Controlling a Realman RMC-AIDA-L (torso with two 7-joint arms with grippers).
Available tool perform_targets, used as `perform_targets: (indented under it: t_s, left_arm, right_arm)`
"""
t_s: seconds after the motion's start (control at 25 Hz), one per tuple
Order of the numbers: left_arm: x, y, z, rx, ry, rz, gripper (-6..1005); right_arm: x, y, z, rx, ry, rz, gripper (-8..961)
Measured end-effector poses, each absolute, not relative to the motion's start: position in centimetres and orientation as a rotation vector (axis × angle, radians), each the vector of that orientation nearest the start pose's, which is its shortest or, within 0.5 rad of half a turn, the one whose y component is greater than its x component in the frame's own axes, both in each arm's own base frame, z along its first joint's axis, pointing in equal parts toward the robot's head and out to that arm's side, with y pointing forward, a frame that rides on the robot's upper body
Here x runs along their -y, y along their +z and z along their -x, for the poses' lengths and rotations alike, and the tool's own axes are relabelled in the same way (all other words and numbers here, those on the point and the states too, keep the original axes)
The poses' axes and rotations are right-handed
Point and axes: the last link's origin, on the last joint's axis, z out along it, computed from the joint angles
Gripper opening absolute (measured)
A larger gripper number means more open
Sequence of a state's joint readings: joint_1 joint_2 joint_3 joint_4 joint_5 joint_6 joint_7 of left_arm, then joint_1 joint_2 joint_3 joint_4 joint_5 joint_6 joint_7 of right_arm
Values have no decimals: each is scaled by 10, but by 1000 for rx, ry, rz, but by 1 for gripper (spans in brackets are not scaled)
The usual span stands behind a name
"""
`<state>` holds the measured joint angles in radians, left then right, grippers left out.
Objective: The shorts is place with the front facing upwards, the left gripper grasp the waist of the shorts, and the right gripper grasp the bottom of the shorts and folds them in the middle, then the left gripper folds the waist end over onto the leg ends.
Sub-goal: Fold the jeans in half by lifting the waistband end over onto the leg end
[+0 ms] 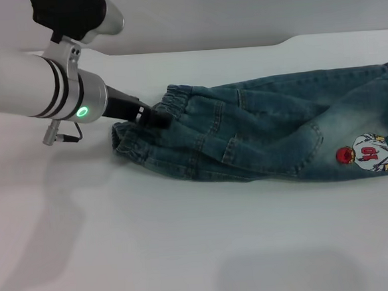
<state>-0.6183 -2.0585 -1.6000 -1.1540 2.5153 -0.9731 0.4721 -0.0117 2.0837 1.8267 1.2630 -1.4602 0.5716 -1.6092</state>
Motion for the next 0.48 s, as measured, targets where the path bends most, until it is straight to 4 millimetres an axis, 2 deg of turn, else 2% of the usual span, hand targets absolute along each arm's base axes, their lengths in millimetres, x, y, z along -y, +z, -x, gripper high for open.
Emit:
perform_targets:
  t_s: [0.2,0.48]
  left_arm:
    - [-407,-38,182,874,162,2392,784]
    - [-406,-39,184,902,181,2403,783]
  right_arm:
    - [-324,74,-307,-697,442,1853,840]
    - [-327,74,-303,-683,448,1861,840]
